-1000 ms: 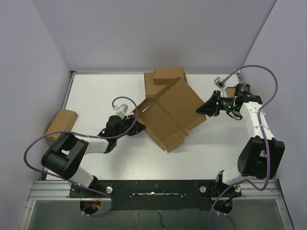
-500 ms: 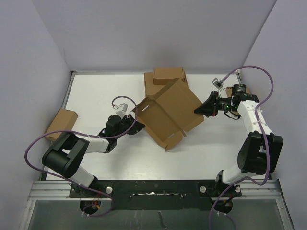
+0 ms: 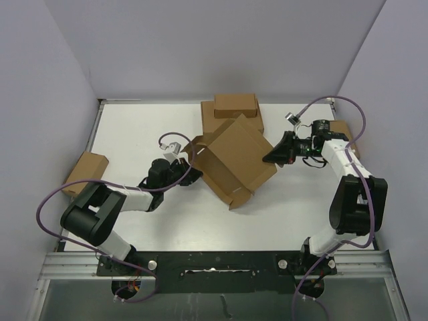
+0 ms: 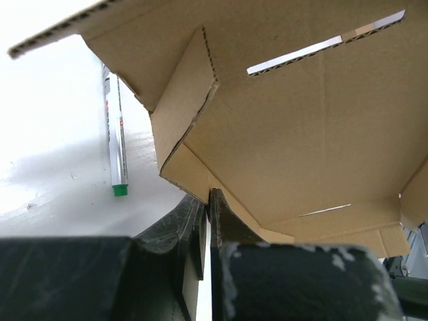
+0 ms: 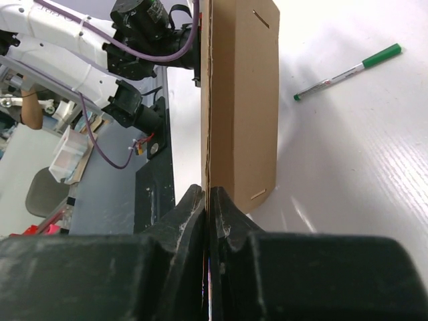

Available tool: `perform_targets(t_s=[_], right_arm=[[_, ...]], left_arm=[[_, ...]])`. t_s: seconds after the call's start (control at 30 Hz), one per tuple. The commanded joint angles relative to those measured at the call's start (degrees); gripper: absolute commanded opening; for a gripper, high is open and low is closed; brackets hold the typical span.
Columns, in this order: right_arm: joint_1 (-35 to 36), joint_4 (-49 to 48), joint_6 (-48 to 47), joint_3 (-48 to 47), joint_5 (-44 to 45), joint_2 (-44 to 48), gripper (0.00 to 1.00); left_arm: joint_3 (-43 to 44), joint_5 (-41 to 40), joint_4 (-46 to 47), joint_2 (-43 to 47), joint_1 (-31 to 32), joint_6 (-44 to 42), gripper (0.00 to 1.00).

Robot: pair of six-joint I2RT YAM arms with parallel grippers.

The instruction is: Fold the paper box

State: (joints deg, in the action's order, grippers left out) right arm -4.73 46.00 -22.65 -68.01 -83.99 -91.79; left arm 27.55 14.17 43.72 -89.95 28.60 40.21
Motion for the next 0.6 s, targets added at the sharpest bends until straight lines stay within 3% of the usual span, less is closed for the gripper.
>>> perform_targets(t_s=[0.0, 0.43, 0.57], right_arm=[[1.5, -2.7, 1.9, -0.1, -1.4, -0.1, 0.00], [1.0, -6.1, 5.7, 0.5, 2.9, -0.3, 0.00], [-0.6, -6.2, 5.7, 0.5, 3.5, 0.9, 0.00]], left_arm=[[2.6, 4.1, 5.6, -1.8, 0.3, -3.5, 0.00], [1.2, 5.1, 5.0, -1.1, 0.1, -2.3, 0.00], [-0.1, 5.7, 2.4, 1.8, -0.3, -0.4, 0.05]])
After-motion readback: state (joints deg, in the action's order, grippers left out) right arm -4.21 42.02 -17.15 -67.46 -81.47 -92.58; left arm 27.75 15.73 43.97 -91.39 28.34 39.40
